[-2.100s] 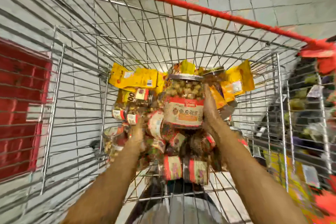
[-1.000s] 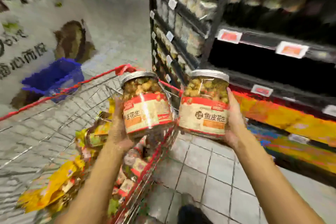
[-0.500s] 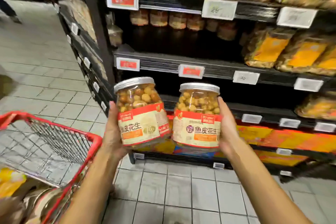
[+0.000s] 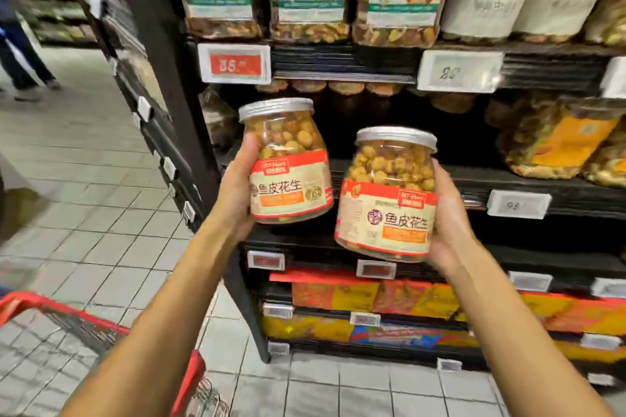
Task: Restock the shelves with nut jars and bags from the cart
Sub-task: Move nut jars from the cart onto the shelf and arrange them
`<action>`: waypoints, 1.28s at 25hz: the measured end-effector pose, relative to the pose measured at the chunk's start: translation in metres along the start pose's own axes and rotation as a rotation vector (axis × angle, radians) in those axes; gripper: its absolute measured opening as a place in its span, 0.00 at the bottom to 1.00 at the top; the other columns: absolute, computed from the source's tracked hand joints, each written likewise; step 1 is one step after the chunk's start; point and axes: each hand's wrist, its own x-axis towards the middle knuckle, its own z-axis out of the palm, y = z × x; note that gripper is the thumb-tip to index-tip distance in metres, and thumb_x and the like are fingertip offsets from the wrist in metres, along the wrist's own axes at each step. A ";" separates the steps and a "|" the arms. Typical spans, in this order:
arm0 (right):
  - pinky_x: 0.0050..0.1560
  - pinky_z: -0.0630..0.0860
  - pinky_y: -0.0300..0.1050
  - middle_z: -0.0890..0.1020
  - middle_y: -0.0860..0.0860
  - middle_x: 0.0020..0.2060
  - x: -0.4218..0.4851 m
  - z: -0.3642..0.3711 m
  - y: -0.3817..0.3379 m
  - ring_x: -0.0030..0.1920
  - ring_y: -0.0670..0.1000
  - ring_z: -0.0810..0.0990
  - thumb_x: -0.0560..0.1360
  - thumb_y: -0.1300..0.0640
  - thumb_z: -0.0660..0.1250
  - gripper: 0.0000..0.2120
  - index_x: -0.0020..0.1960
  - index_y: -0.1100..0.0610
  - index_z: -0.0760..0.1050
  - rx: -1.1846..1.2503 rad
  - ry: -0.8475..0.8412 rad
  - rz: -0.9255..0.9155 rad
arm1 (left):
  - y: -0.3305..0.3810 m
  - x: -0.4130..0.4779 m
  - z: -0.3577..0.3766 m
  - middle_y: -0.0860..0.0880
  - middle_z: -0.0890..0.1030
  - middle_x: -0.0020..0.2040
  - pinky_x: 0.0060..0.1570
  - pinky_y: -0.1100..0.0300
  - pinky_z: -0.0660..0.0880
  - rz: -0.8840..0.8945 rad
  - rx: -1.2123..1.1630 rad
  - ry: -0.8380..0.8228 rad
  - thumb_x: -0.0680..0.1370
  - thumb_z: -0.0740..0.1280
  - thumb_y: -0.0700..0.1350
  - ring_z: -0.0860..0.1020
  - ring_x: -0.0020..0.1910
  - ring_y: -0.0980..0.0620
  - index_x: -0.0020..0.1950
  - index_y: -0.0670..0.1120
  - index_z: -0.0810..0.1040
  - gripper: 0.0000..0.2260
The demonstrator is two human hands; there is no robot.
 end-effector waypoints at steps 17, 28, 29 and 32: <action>0.39 0.81 0.49 0.86 0.54 0.44 0.071 0.020 -0.026 0.45 0.54 0.85 0.80 0.42 0.51 0.21 0.50 0.52 0.79 -0.048 -0.003 -0.222 | -0.008 0.116 -0.062 0.60 0.79 0.58 0.52 0.69 0.74 0.165 0.567 0.005 0.63 0.71 0.62 0.78 0.57 0.64 0.72 0.50 0.65 0.40; 0.42 0.78 0.41 0.82 0.55 0.51 0.153 0.045 -0.031 0.46 0.50 0.82 0.80 0.44 0.51 0.22 0.60 0.57 0.75 -0.237 0.123 -0.325 | -0.074 0.052 0.066 0.56 0.68 0.71 0.66 0.77 0.57 0.305 0.649 0.151 0.82 0.52 0.54 0.63 0.68 0.67 0.72 0.49 0.66 0.21; 0.48 0.77 0.42 0.80 0.56 0.56 0.161 0.044 -0.028 0.52 0.52 0.80 0.80 0.44 0.51 0.23 0.64 0.58 0.73 -0.320 0.151 -0.307 | -0.078 0.054 0.064 0.55 0.66 0.72 0.65 0.79 0.55 0.285 0.663 0.157 0.82 0.52 0.52 0.61 0.69 0.66 0.73 0.47 0.65 0.20; 0.55 0.73 0.41 0.77 0.51 0.58 0.167 0.046 -0.029 0.58 0.51 0.76 0.81 0.42 0.48 0.26 0.66 0.58 0.71 -0.518 0.181 -0.265 | -0.087 0.051 0.058 0.59 0.62 0.71 0.63 0.82 0.53 0.277 0.740 0.115 0.82 0.53 0.51 0.59 0.70 0.67 0.74 0.47 0.62 0.21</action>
